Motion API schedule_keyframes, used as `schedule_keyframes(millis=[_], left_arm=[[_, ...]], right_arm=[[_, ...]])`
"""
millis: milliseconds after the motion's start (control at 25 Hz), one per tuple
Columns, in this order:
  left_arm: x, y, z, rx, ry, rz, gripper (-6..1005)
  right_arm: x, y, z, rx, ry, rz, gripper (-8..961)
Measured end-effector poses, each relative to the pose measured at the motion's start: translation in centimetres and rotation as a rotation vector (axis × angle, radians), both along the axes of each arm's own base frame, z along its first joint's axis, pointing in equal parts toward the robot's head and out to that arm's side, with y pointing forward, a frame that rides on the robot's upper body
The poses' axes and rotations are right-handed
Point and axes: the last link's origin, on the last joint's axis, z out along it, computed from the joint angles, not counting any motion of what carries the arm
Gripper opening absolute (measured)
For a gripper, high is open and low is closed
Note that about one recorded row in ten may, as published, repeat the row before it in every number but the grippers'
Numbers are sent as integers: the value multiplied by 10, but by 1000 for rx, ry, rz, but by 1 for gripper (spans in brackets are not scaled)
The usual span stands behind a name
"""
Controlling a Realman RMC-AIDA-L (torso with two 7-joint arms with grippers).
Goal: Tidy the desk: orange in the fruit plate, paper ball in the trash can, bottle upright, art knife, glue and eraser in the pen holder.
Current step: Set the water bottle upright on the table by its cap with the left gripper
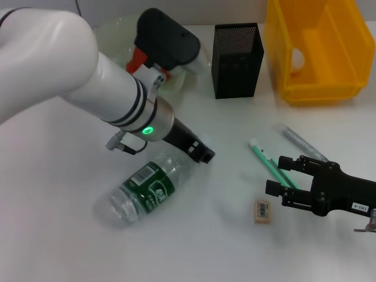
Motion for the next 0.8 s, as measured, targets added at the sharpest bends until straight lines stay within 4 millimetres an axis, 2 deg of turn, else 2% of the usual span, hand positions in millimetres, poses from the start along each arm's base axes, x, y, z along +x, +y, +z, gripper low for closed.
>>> schedule_keyframes(millis=[80, 160, 240, 400, 520, 800], left_arm=[[8, -6, 3, 3, -33, -68, 434], [12, -9, 7, 10, -57, -98, 436], [20, -16, 24, 49, -124, -166, 439], [18, -21, 37, 67, -198, -207, 444], [14, -25, 51, 79, -318, -263, 447], [4, -26, 68, 128, -470, -333, 456]], right_arm=[[0, 0, 0, 0, 0, 0, 773], [0, 0, 0, 0, 0, 0, 773], [0, 0, 0, 0, 1, 0, 773], [-1, 1, 0, 1, 3, 1, 773], [-3, 3, -1, -5, 8, 3, 773], [-8, 6, -4, -8, 24, 2, 772]])
